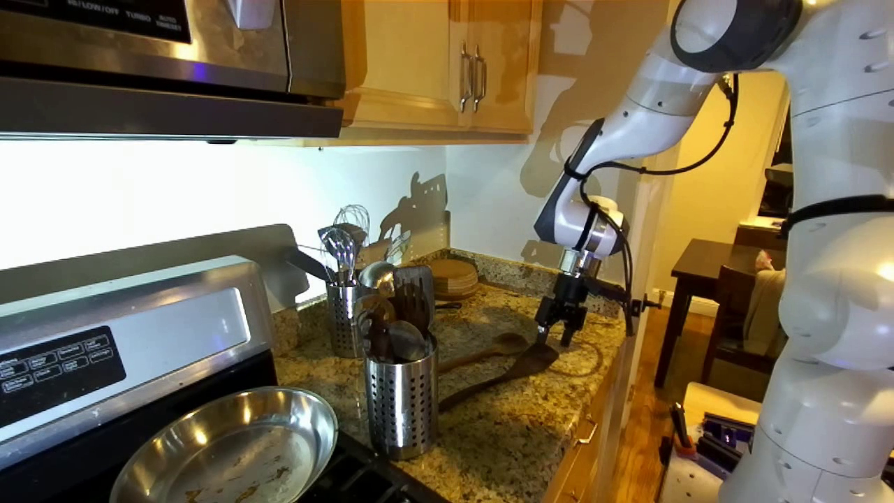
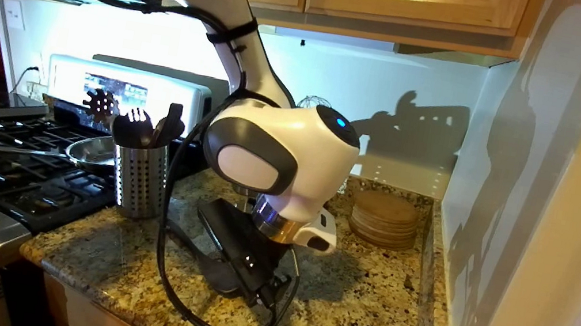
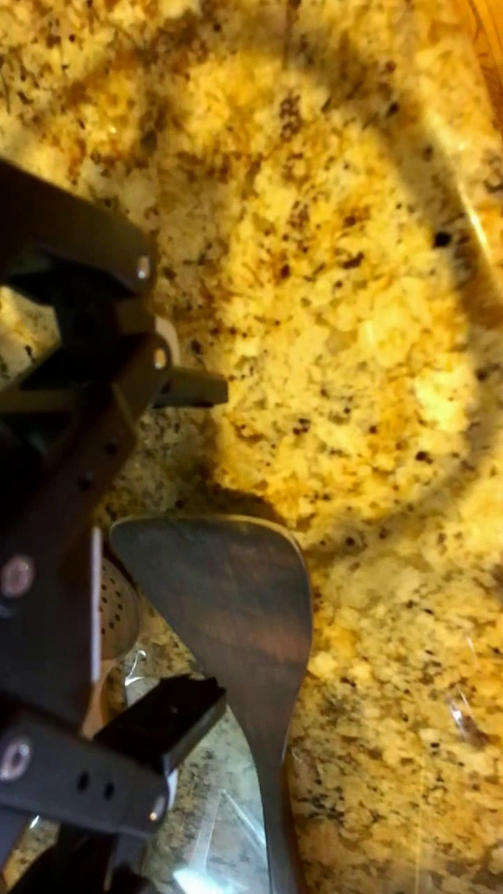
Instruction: Place the wooden spatula in the cutlery holder at the front of the countertop
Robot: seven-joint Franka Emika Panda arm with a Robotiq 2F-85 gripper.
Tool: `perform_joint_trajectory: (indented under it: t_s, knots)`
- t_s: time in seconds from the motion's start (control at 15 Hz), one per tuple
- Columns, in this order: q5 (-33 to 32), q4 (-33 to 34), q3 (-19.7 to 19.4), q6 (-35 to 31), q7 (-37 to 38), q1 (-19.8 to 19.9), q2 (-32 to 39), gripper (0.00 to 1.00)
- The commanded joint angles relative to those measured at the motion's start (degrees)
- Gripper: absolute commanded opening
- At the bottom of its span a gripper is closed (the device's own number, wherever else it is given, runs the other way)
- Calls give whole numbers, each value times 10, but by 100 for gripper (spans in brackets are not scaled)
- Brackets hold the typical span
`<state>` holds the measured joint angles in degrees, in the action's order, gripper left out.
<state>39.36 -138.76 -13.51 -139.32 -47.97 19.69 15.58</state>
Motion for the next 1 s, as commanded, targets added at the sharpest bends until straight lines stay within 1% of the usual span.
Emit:
perform_joint_trajectory:
  t_s: [0.0, 0.4, 0.73, 0.93]
  knots:
    - [29, 9, 23, 6, -29, 22, 16, 100]
    - [35, 11, 36, 12, -38, 25, 21, 100]
    - [71, 18, 45, 27, -81, 30, 25, 100]
    - [93, 23, 43, 45, -108, 29, 30, 100]
